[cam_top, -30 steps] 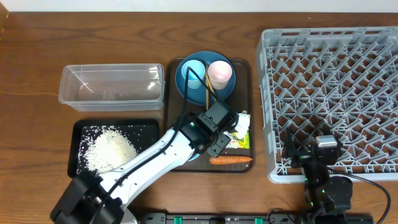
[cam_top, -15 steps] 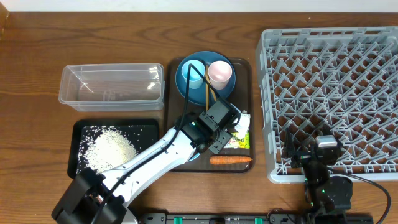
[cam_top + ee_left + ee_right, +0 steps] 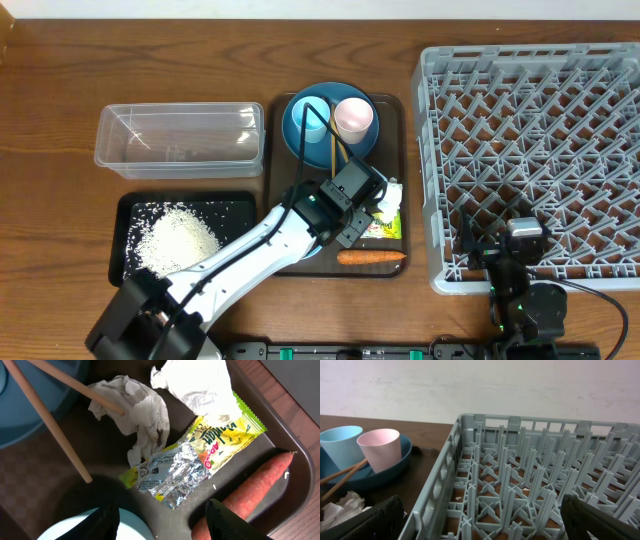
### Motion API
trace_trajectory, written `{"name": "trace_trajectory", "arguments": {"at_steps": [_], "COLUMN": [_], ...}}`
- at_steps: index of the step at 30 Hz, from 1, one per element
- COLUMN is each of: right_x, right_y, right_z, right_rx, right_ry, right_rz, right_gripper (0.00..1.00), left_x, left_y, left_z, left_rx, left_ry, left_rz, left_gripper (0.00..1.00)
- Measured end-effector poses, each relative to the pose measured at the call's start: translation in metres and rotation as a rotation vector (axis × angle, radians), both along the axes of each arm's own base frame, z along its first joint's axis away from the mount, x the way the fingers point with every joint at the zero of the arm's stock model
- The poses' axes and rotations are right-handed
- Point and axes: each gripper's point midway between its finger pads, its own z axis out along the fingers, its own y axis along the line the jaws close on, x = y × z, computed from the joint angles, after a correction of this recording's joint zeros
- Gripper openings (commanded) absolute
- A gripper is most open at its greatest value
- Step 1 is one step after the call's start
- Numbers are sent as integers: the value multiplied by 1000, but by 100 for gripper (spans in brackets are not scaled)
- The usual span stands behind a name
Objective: Sort waste into correct bins and load items into the dishwasher rack
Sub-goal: 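Grasp the yellow foil snack wrapper with the left gripper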
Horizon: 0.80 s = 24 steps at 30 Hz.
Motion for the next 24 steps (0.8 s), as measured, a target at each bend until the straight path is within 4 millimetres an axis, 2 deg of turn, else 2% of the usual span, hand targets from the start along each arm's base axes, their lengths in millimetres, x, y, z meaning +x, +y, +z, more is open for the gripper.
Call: {"name": "trace_trajectory", "arguments": {"at_steps": [9, 14, 24], "right_x": [0, 0, 0], "right_y": [0, 0, 0], "right_z": [0, 0, 0], "right_rx": [0, 0, 0], "right_ry": [0, 0, 0], "right_rz": [0, 0, 0], "right_gripper": [99, 99, 99], "left_x": [5, 15, 20], "left_y": [7, 4, 1], "left_z": [-33, -30, -28], "left_rx": [95, 84, 74], "left_ry": [25, -21, -41], "left_rz": [18, 29, 33], "left_gripper": [58, 58, 58]}}
